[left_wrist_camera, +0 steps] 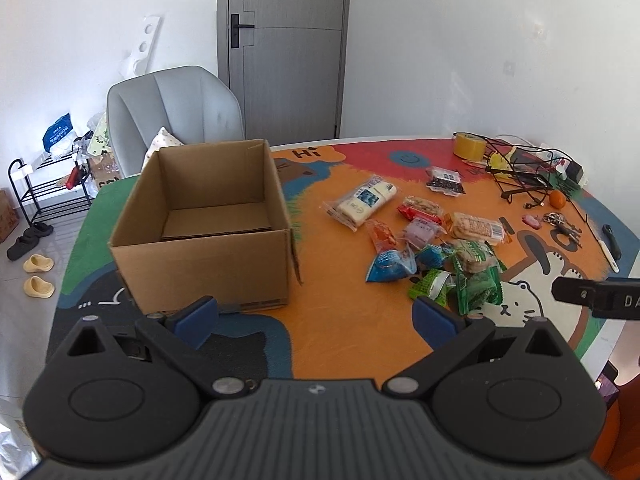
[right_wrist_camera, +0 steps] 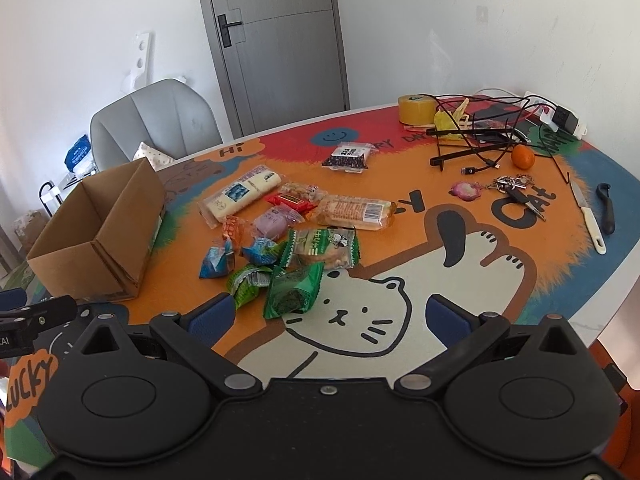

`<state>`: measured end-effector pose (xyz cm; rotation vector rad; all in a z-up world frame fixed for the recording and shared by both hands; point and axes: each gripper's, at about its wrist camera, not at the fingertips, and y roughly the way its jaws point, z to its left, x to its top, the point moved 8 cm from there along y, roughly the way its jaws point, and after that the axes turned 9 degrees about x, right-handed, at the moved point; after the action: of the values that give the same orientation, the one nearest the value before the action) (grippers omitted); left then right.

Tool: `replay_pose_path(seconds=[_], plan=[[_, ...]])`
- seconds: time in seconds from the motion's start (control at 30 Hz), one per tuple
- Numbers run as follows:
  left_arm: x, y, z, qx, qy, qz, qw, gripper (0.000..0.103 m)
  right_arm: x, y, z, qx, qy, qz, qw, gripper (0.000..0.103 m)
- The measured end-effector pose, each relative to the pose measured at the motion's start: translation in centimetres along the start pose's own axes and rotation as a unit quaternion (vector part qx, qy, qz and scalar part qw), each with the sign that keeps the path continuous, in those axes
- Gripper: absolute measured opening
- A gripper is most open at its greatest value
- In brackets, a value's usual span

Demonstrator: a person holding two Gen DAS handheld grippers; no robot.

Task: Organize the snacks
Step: 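Grasp a green snack bag with the left gripper while the right grasps a green chip bag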

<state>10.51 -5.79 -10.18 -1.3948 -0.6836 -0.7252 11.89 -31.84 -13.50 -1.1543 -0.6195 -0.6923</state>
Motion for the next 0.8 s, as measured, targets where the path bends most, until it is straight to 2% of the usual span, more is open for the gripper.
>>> replay_pose_path(seconds=[0.17,0.4,0.5,0.57,0.8], plan=[[-0.2,1.0,-1.8,-0.025,-0.008,-0.006,0.9996,0.101,-0.8,1.3,-0.6,0.016,0.002,0.006,1.0,0.103],[-0.3,2.6,-4.1,-0.031,-0.016,-0.015,0.9993,0.1,-0.9,2.8,-1.0,0.038,0.001,-0.006,0.999,0.1],[-0.4,3.4,-5.0,-0.031,-0.015,-0.013,0.9993,0.093,-0.9,3.6,-1.2,0.051,0.002,-0.006,0.999,0.091],[-0.5,4.2,-5.7,-0.031,-0.015,-0.008,0.9994,0.088,-1.0,4.3,-1.2,0.059,0.006,-0.005,0.998,0.081],[-1.0,6.5,-7.6,-0.038,-0.017,0.009,0.9991,0.073,-1.2,6.4,-1.4,0.067,0.018,-0.005,0.998,0.068]])
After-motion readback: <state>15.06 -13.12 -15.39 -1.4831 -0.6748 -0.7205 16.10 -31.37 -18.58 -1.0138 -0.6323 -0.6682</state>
